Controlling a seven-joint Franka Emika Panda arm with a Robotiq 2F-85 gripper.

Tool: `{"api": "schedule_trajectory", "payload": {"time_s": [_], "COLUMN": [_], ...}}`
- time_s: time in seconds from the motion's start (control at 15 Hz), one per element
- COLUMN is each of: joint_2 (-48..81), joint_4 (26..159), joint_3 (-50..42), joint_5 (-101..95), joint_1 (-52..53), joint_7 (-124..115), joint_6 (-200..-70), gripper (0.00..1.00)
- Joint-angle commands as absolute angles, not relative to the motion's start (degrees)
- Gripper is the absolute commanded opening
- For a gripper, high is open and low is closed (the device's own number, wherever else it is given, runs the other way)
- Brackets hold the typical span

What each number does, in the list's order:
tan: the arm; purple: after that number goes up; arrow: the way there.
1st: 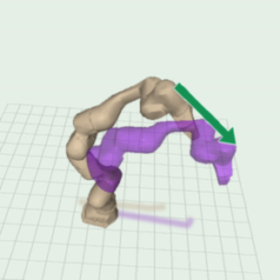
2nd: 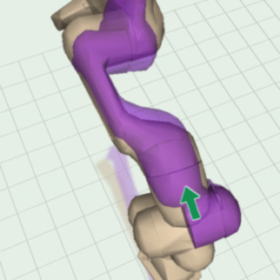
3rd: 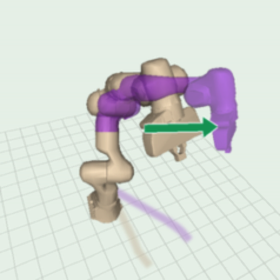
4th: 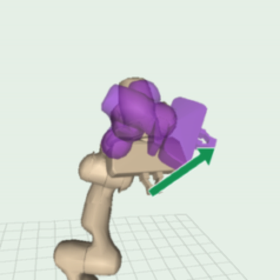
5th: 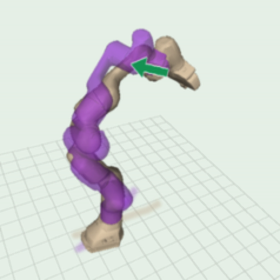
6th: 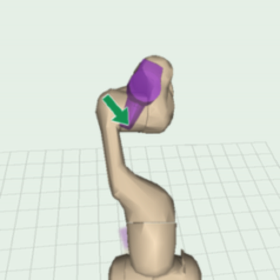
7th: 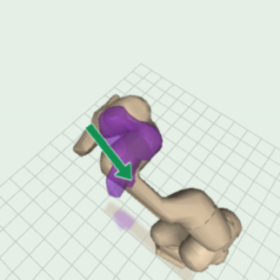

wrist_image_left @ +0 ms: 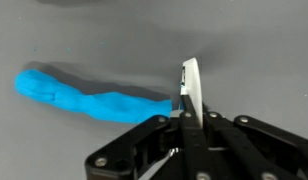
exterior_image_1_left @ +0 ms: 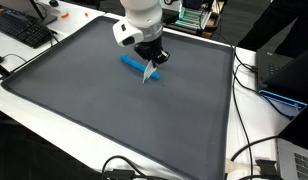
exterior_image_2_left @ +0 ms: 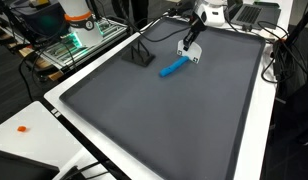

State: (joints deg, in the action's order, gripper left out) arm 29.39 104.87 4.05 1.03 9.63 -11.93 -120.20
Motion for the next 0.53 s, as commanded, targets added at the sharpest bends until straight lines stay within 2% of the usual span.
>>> {"api": "schedule_trajectory", "payload": {"time_s": [0.0,0.47], "joint_2": [28.6,25.2], "joint_4": [107.2,107.6], "joint_3": [5.1,4.6], "joint_5": [3.4,2.3], "joint_1": [9.0,9.1], "joint_7": [-10.1,-10.0], "joint_6": [-120.6,-120.2], "gripper": [0.01,0.01]}}
